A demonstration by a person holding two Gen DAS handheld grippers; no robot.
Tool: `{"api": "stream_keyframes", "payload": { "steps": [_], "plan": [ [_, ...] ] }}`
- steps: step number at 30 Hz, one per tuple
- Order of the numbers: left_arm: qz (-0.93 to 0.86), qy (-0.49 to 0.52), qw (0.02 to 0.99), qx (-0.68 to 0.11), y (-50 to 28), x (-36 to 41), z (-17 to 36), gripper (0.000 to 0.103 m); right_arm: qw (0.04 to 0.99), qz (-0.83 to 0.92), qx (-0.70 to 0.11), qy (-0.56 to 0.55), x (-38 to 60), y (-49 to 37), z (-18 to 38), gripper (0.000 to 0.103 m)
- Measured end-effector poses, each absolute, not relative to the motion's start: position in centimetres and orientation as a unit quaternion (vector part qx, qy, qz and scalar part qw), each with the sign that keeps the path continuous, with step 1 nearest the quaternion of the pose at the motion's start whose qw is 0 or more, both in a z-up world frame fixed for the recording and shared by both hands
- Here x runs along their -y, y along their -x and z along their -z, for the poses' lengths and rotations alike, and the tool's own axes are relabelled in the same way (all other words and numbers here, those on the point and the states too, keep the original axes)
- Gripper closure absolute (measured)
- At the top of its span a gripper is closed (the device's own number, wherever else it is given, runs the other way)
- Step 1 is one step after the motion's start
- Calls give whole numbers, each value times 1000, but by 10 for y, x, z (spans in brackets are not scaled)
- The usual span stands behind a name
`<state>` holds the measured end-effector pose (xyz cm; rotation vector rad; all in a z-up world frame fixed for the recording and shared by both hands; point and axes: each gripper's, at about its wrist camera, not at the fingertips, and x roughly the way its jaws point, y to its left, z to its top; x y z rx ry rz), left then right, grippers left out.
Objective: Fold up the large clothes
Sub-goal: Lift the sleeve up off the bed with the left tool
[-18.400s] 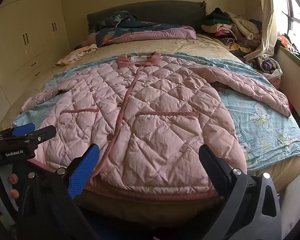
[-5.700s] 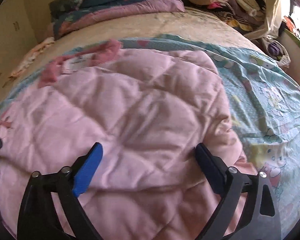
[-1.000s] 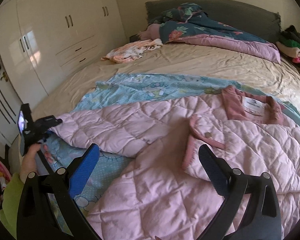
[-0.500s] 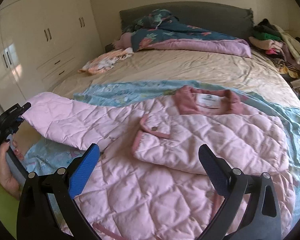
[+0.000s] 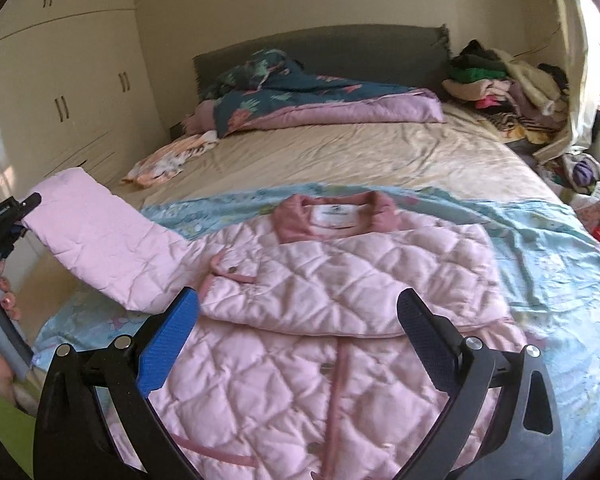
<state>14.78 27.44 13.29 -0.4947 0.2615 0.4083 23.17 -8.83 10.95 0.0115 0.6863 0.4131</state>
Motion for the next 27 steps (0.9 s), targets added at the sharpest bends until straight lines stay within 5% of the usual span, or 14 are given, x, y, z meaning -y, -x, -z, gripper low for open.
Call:
{"api": "stream_keyframes", "payload": {
  "steps": [27],
  "plan": [
    [-123, 150, 966, -169, -192, -165, -143, 86, 927, -157, -331, -79, 188, -223, -99, 4]
  ]
}}
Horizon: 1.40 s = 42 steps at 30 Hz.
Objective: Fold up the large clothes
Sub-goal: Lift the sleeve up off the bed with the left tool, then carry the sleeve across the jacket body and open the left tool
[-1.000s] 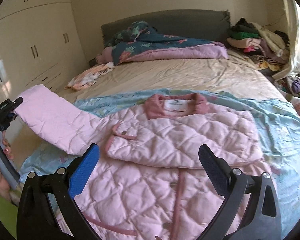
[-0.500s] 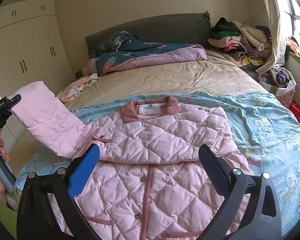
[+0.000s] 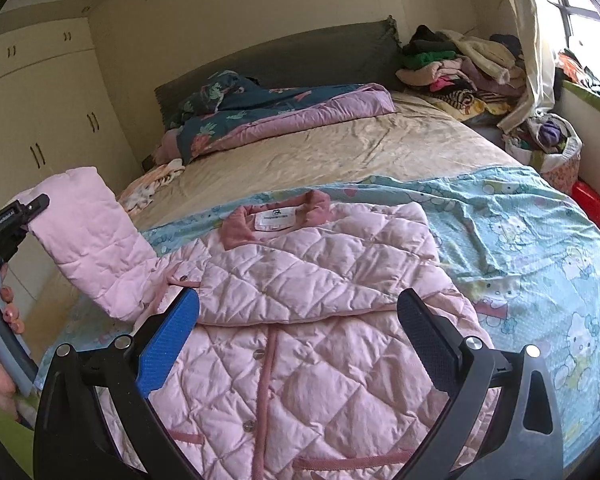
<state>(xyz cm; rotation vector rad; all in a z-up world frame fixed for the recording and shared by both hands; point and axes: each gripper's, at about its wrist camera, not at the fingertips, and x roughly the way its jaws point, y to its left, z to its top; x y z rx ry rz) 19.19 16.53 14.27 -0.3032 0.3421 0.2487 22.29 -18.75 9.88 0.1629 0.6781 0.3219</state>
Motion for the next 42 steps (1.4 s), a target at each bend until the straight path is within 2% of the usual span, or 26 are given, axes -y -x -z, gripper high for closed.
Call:
{"api": "stream_keyframes", "payload": {
  "steps": [17, 35, 42],
  "plan": [
    [-62, 99, 972, -204, -231, -102, -123, 86, 924, -129, -344, -104, 234, -233, -81, 4],
    [26, 47, 960, -274, -260, -40, -72, 90, 919, -104, -354, -137, 266, -239, -66, 4],
    [36, -24, 952, -303, -269, -8, -41, 90, 916, -85, -360, -153, 280, -243, -58, 4]
  ]
}}
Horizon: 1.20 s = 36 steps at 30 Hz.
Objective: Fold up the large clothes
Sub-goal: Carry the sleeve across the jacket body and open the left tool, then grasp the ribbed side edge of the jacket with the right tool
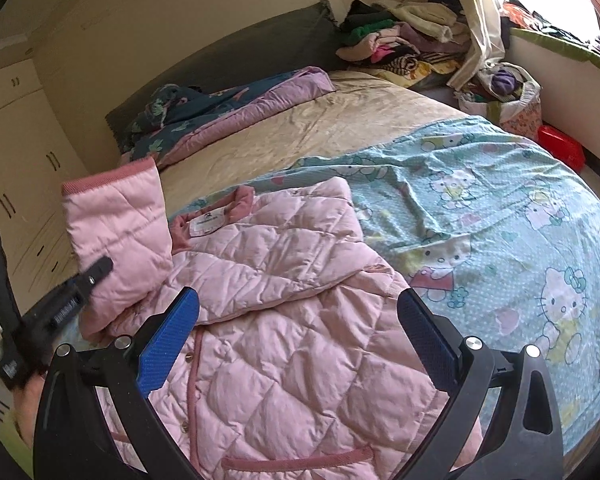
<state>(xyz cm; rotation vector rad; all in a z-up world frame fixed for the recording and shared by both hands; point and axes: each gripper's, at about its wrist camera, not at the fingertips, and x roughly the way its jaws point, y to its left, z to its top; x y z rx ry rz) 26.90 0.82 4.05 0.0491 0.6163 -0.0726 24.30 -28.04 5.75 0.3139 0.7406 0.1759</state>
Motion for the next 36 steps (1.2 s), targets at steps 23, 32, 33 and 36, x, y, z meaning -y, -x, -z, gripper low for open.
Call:
{"api": "stream_keyframes", "payload": {
  "steps": [23, 32, 33, 36],
  "plan": [
    [188, -80, 876, -438, -245, 25, 34, 9, 903, -47, -393, -169, 296, -257, -27, 4],
    [109, 15, 896, -430, -250, -65, 17, 9, 890, -97, -423, -143, 239, -270, -6, 4],
    [96, 22, 900, -425, -251, -77, 14, 9, 887, -101, -428, -143, 233, -272, -3, 4],
    [64, 36, 908, -412, -252, -105, 6, 9, 874, -118, -447, -152, 213, -281, 14, 4]
  ]
}}
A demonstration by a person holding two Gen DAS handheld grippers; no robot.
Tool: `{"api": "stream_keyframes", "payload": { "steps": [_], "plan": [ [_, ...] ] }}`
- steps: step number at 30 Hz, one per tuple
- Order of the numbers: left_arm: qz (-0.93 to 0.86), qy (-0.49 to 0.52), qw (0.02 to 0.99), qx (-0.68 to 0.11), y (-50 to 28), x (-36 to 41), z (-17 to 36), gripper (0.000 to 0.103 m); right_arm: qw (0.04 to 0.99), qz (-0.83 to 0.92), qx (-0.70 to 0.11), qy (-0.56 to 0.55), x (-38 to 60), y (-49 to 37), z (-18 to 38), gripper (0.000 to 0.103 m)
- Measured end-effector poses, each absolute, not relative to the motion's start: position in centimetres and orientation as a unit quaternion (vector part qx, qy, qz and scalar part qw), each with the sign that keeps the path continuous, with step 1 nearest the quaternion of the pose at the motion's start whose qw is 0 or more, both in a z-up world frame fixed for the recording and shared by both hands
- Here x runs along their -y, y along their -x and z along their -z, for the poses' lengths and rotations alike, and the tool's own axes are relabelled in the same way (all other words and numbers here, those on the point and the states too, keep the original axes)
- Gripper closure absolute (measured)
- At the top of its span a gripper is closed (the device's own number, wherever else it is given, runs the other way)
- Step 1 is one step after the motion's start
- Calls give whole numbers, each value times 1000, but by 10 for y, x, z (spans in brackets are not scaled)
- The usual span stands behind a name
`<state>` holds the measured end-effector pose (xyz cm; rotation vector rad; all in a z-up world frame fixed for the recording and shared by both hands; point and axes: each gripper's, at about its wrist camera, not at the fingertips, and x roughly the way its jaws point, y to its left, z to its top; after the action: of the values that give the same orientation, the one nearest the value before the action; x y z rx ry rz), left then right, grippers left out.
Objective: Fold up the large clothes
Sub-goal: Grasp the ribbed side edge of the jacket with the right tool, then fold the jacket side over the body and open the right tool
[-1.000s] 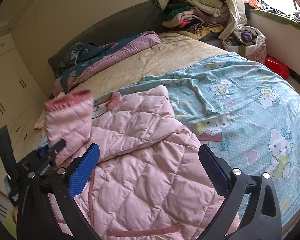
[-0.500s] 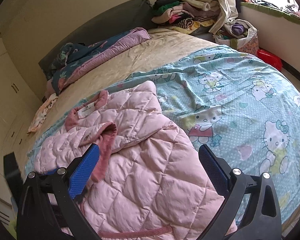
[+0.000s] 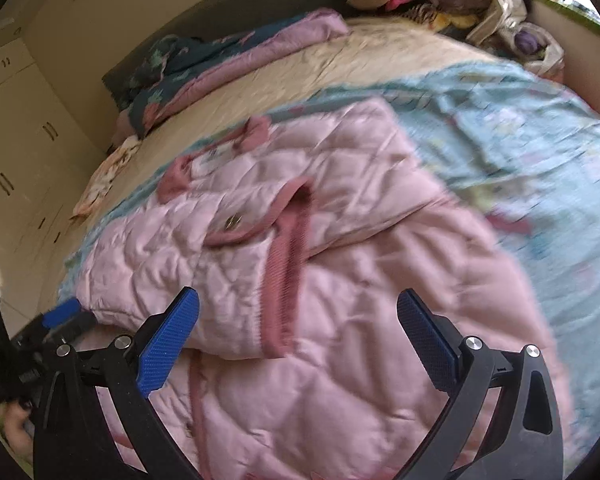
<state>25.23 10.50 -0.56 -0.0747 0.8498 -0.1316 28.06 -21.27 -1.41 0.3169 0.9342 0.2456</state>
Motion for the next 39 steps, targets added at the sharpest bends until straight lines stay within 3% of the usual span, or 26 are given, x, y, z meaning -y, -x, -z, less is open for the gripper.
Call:
{"api": "stream_keyframes", "payload": {
  "steps": [10, 12, 14, 15, 17, 23, 35, 39],
  "plan": [
    [16, 106, 914, -392, -265, -177, 6, 9, 845, -125, -464, -236, 186, -299, 52, 6],
    [3, 113, 914, -389, -267, -186, 4, 9, 846, -122, -458, -244, 187, -302, 52, 20],
    [10, 125, 913, -387, -268, -190, 5, 9, 847, -125, -454, -246, 187, -304, 52, 40],
    [12, 128, 913, -387, -268, -191, 5, 9, 849, -129, -450, -246, 186, -304, 52, 45],
    [10, 127, 913, -387, -270, -193, 5, 9, 857, -132, -441, -232, 183, -303, 51, 67],
    [2, 124, 919, -375, -274, -203, -3, 9, 897, -142, -376, -184, 178, -291, 19, 89],
    [-5, 134, 925, -357, -277, -222, -15, 9, 949, -192, -244, -58, 163, -321, -89, 92],
    [-6, 111, 926, -360, -283, -216, -13, 9, 955, -194, -224, -13, 158, -334, -98, 92]
  ]
}}
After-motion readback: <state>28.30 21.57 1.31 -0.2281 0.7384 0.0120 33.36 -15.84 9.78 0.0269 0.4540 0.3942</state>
